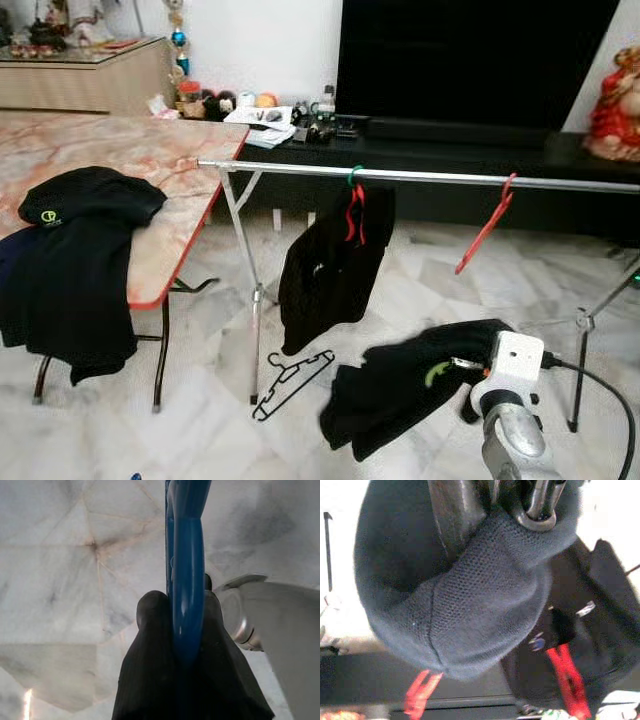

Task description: Hang hanger

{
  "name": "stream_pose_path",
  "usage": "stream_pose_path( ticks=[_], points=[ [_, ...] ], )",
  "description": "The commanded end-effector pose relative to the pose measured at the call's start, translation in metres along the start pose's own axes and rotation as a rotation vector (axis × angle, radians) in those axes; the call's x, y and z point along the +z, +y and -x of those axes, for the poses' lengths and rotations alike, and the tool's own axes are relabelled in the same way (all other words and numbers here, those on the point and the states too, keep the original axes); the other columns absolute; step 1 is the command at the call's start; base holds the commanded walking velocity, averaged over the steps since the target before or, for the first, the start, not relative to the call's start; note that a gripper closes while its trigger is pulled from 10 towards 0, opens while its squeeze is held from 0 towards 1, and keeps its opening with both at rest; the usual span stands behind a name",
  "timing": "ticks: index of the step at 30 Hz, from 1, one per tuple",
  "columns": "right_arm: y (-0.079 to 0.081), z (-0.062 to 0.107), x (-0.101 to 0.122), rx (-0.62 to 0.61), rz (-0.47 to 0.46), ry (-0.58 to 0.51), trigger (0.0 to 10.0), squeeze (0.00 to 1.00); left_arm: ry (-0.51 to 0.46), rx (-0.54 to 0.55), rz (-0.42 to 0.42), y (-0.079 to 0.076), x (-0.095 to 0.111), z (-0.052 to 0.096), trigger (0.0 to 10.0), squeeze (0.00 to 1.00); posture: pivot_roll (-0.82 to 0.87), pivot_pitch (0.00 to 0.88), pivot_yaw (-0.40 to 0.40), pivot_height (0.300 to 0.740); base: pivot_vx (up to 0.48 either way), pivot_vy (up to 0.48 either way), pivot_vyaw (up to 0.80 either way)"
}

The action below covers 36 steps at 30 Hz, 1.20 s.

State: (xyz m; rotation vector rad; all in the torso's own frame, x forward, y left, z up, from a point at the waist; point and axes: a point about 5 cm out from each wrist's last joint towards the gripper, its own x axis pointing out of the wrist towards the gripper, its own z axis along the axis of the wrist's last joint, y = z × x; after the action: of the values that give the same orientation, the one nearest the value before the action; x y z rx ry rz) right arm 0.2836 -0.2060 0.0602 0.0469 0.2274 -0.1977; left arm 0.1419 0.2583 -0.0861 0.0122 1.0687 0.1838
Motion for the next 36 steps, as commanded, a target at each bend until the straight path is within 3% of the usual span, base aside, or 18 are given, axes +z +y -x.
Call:
stream_pose_path(
  ticks=[1,4,18,29,36],
  points=[
    [0.018,-0.003,0.015,0.058,0.002,-0.068,10.0,0.00,0.035,0.030,-0.003,0.012,-0.011,0.003,10.0,0.00,0.05,0.000,-0.033,0.740,0.000,0.480,0.80],
    [0.018,-0.005,0.016,0.055,-0.016,-0.059,10.0,0.00,0.041,0.030,-0.007,0.011,-0.012,0.003,10.0,0.00,0.05,0.000,-0.036,0.740,0.000,0.480,0.80],
    [0.016,-0.009,0.027,0.065,-0.021,-0.077,10.0,0.00,0.059,0.059,0.024,0.020,-0.020,0.006,10.0,0.00,0.04,0.000,-0.081,0.740,0.000,0.480,0.00],
    [0.014,-0.013,0.033,0.055,-0.032,-0.093,10.0,0.00,0.068,0.030,0.012,0.009,-0.026,0.005,10.0,0.00,0.06,0.000,-0.090,0.740,0.000,0.480,0.00],
    [0.030,-0.014,0.031,0.090,-0.034,-0.091,10.0,0.00,0.045,0.023,0.010,0.001,-0.019,0.003,10.0,0.00,0.07,0.000,-0.083,0.740,0.000,0.480,0.00]
  ],
)
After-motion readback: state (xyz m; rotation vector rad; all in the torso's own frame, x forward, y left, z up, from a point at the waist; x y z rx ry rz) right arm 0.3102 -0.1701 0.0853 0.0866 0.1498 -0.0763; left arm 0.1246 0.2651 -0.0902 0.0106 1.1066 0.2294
